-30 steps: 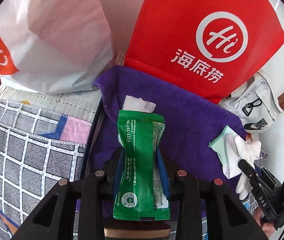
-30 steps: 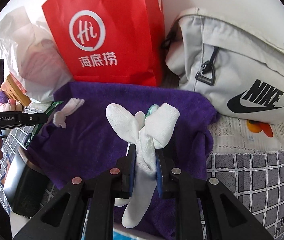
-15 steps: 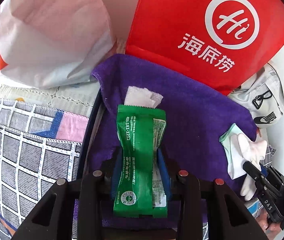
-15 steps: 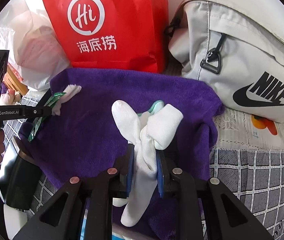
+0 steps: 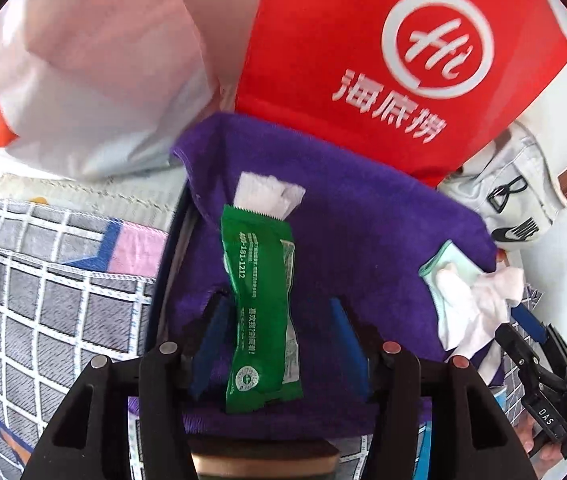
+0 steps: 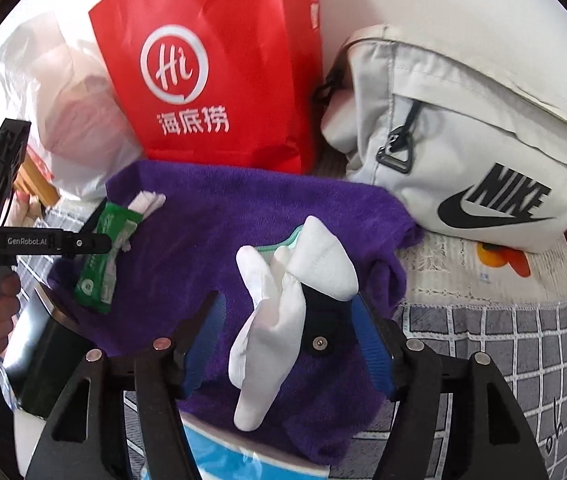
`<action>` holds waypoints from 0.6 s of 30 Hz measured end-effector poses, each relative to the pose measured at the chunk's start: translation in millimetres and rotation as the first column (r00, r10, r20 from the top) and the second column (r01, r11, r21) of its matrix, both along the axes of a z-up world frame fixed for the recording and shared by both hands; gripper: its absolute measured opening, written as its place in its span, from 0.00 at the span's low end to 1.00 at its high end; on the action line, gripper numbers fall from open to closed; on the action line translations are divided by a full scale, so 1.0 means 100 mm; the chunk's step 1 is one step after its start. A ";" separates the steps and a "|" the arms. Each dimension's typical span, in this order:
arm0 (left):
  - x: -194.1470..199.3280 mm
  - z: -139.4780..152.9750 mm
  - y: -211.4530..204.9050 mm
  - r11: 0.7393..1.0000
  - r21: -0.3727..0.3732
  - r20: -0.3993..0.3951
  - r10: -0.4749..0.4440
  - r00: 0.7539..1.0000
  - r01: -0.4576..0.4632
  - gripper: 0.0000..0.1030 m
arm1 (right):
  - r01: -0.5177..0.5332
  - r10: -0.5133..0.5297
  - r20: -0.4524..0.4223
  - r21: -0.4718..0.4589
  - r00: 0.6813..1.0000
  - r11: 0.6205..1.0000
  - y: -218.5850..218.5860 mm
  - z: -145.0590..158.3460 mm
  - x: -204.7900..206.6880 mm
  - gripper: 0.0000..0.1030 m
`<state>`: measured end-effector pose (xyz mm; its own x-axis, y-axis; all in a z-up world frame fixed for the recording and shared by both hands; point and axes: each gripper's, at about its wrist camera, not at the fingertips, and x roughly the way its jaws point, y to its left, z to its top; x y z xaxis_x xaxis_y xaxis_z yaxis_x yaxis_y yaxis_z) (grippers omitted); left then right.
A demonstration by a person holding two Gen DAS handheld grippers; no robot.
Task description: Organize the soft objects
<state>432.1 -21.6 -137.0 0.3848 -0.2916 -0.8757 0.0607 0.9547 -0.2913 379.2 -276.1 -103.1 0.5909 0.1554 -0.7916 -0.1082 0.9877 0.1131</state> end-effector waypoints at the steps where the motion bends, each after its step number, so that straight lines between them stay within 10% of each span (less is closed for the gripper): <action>1: -0.04 0.04 0.02 1.000 -0.002 0.010 0.006 1.000 -0.006 0.50 | 0.017 -0.017 0.009 0.009 1.000 1.000 -0.02 0.03 -0.03 0.63; 18: -1.09 0.65 0.45 1.000 -0.009 0.132 0.031 0.991 -0.030 0.50 | 0.038 -0.041 0.041 0.078 0.998 0.996 0.03 0.49 -1.05 0.63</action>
<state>323.1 23.1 -72.2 0.5057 -0.2842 -0.8146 0.0704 0.9546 -0.2893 273.9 -272.9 -54.2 0.6307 0.1911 -0.7521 -0.0756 0.9797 0.1855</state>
